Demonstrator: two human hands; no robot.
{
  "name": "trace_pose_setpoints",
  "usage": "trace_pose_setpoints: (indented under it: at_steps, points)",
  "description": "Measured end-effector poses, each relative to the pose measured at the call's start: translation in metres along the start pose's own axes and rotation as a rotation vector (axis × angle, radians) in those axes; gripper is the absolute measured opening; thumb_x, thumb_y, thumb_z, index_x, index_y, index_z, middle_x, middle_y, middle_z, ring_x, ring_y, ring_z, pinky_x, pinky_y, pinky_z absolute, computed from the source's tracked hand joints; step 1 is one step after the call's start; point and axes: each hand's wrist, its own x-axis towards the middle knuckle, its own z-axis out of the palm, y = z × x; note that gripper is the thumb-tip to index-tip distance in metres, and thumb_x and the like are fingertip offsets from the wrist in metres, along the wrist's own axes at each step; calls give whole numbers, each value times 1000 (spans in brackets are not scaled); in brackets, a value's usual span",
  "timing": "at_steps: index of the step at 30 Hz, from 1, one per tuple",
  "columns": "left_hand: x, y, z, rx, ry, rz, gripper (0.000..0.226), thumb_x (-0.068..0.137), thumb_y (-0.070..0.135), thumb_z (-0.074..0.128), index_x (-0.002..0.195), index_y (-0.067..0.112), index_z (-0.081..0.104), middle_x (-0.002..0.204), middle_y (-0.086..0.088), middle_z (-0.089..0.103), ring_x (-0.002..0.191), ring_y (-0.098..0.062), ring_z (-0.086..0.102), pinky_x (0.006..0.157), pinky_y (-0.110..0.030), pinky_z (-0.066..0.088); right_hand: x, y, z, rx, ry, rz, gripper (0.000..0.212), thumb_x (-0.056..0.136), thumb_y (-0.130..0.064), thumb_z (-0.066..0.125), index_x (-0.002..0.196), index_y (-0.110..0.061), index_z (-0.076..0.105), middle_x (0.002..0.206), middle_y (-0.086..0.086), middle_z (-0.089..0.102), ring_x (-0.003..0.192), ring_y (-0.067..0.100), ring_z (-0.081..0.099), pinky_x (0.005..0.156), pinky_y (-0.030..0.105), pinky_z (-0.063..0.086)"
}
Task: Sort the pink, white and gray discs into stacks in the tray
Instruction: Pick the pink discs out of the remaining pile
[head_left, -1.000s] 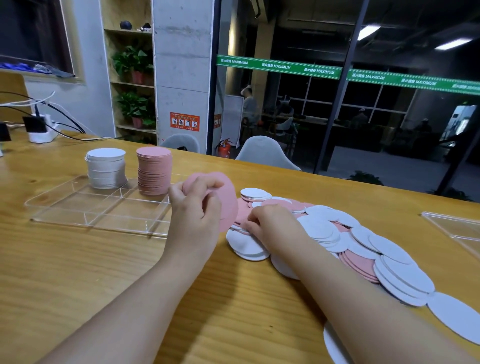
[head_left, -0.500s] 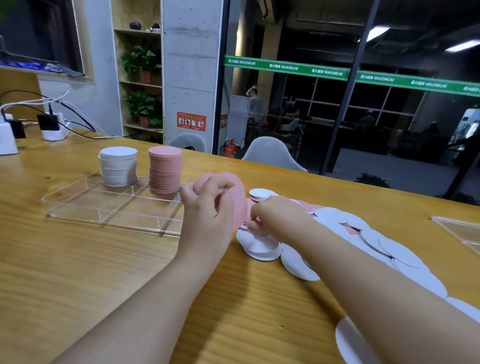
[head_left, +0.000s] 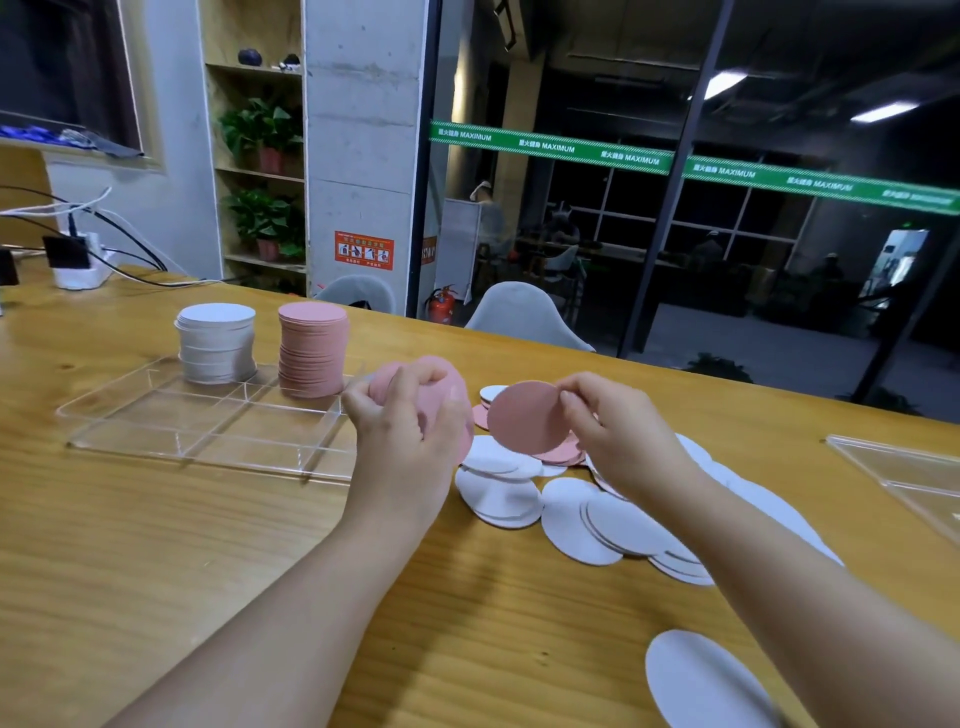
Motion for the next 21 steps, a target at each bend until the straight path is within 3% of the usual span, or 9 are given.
trace_pose_setpoints:
  at_steps: [2,4,8,11,13,14,16,18,21]
  points:
    - [-1,1,1,-11,-52,-7,31,80,52,48,109,43,51,120,-1,24,100,-1,29,85,-19,35,-5,-5,0,98,34,-21,20,98,-16,40,96,-18,60,85,-12,60,76,-1,53,67,16,42]
    - [-4,3,2,-5,-104,-11,32,84,50,57,115,45,50,120,1,24,102,0,28,92,-20,36,-9,-11,6,108,60,-63,19,97,-15,42,92,-15,60,89,-7,56,83,1,51,75,21,42]
    - [-7,3,1,8,-110,56,46,88,28,59,122,53,42,122,6,23,100,6,32,76,8,20,-15,-26,24,199,5,-87,20,95,-11,44,83,-13,60,82,-11,52,85,16,55,81,39,48]
    - [-5,3,-1,-15,-63,102,53,92,12,51,122,54,38,119,5,25,89,29,31,69,15,15,-9,-25,31,222,-11,-82,19,95,-13,46,90,-9,64,85,-9,59,88,15,57,83,34,49]
    - [-3,3,-1,-38,-22,119,55,92,10,49,120,56,37,121,5,25,93,17,32,75,12,17,3,-16,31,158,16,-59,18,95,-16,47,96,-10,64,87,-9,58,89,11,54,78,20,43]
    - [-2,3,-1,-48,-2,120,55,93,11,48,117,58,37,122,5,25,98,11,30,80,7,19,12,-8,30,101,25,-34,18,95,-18,47,99,-10,63,90,-8,58,90,10,52,75,19,40]
    - [-2,-1,1,-57,34,113,55,93,12,48,112,63,35,123,6,24,104,7,30,84,5,19,33,14,31,-52,-6,34,21,95,-22,46,107,-14,60,105,-3,57,101,13,52,81,21,38]
    - [-2,-6,4,-47,58,107,57,93,13,49,108,66,35,124,7,24,107,7,32,80,12,16,53,35,36,-195,-69,89,27,95,-28,46,118,-18,56,123,1,53,115,18,46,92,28,37]
    - [-4,-12,8,-36,56,99,56,93,14,49,107,66,36,120,8,25,101,23,33,77,14,13,80,52,46,-294,-183,148,42,94,-42,45,133,-26,44,138,2,42,128,25,33,101,37,31]
